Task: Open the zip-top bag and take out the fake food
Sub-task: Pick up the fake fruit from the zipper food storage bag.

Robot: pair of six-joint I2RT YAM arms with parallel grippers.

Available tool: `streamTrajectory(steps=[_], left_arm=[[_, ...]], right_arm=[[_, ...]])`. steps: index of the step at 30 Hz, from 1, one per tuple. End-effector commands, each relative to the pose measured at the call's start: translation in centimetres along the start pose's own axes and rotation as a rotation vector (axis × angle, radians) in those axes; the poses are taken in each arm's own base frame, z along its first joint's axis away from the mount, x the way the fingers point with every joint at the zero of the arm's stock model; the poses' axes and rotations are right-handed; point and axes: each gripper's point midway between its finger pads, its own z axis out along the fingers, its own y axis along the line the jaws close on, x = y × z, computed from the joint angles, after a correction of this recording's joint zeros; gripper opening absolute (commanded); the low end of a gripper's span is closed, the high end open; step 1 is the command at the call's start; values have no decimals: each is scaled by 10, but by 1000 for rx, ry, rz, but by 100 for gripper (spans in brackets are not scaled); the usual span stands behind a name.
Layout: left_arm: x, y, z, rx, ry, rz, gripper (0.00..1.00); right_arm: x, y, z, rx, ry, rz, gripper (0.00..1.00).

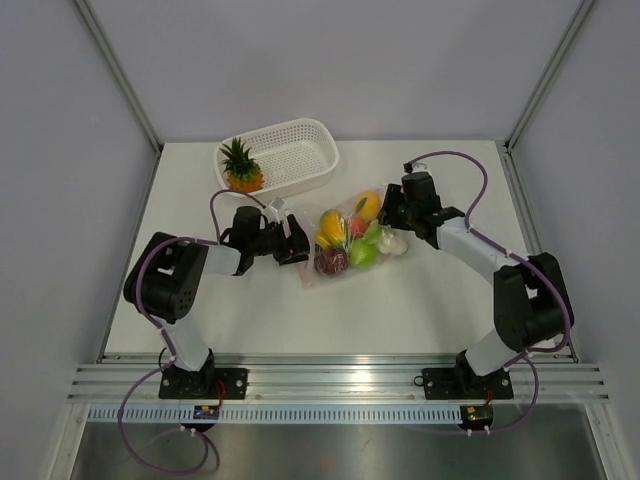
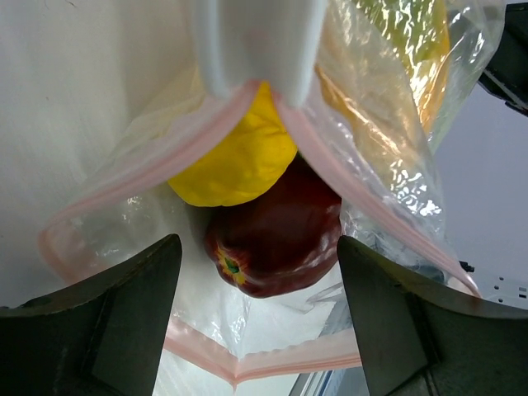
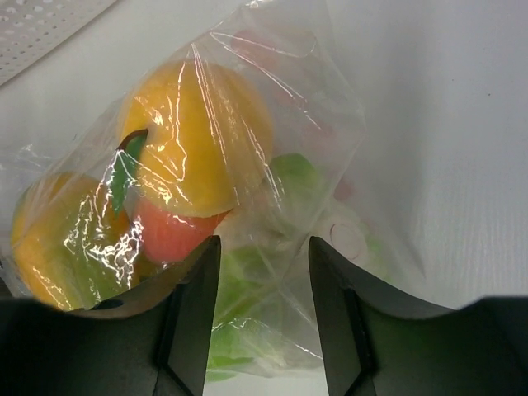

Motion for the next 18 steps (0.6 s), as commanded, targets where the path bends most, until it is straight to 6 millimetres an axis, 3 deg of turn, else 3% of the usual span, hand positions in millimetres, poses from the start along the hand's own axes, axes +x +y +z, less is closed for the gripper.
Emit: streamTrajectory(steps=[1, 5, 10, 14, 16, 18], left_arm=[[-7, -20, -6, 49, -10, 70, 80], [-7, -21, -4, 54, -7, 66, 80], [-7, -23, -6, 59, -7, 69, 80], [-8, -25, -6, 66, -10, 71, 80], [-8, -26, -6, 69, -9, 72, 80], [-8, -28, -6, 77, -9, 74, 80]], right_arm=[[-20, 14, -22, -67, -69, 17, 56], [-26, 25, -48, -99, -100, 7, 62], [-18, 47, -72, -109, -103, -66, 63], [10, 85, -83, -186, -46, -119, 70], [19, 95, -85, -209, -20, -131, 77], [30, 103, -86, -213, 7, -181, 79]])
